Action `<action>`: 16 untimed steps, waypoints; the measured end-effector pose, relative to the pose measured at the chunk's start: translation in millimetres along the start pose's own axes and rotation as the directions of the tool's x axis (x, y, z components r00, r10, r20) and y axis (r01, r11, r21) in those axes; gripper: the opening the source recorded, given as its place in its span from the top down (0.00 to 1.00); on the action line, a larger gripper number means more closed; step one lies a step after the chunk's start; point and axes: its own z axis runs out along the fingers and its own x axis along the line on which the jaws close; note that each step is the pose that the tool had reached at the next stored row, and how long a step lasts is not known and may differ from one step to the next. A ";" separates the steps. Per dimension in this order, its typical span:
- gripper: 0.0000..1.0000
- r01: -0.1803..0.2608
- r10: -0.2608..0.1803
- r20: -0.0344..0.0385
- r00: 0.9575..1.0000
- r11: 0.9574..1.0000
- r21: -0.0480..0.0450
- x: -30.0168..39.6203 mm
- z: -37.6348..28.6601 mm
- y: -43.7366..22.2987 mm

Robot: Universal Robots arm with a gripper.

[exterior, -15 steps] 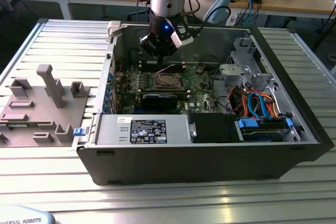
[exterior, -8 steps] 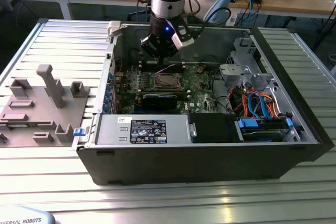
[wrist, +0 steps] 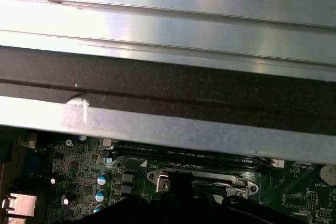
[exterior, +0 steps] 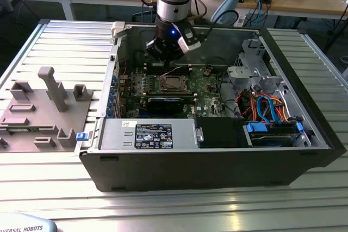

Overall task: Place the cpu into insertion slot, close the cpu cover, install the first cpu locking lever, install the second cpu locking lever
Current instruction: 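Install the first cpu locking lever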

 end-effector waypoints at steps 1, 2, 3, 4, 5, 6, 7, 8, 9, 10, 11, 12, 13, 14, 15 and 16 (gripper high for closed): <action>0.89 0.001 -0.001 0.000 1.000 1.000 0.000 -0.2 0.8 0.3; 0.89 0.002 -0.002 0.000 1.000 1.000 0.000 -0.4 1.4 0.6; 0.89 0.002 -0.002 0.000 1.000 1.000 0.000 -0.7 1.9 0.8; 0.89 0.002 -0.002 0.000 1.000 1.000 0.000 -1.1 2.8 1.1; 0.89 0.002 -0.002 0.000 1.000 1.000 0.000 -1.3 3.6 1.3; 0.89 0.002 -0.002 0.000 1.000 1.000 0.000 -1.6 4.2 1.4; 0.89 0.002 -0.002 0.000 1.000 1.000 0.000 -1.9 5.0 1.6; 0.89 0.002 -0.002 0.000 1.000 1.000 0.000 -2.1 5.7 1.6; 0.89 0.002 -0.002 0.000 1.000 1.000 0.000 -2.3 6.4 1.7; 0.89 0.002 -0.002 0.000 1.000 1.000 0.000 -2.6 7.1 1.8; 0.89 0.002 -0.002 0.000 1.000 1.000 0.000 -2.8 7.9 1.8; 0.89 0.002 -0.002 0.000 1.000 1.000 0.000 -3.0 8.7 1.9; 0.89 0.002 -0.002 0.000 1.000 1.000 0.000 -3.3 9.5 1.9; 0.89 0.002 -0.002 0.000 1.000 1.000 0.000 -3.5 10.2 1.9; 0.89 0.002 -0.002 0.000 1.000 1.000 0.000 -3.7 11.1 1.9; 0.89 0.002 -0.002 0.000 1.000 1.000 0.000 -3.9 11.7 1.9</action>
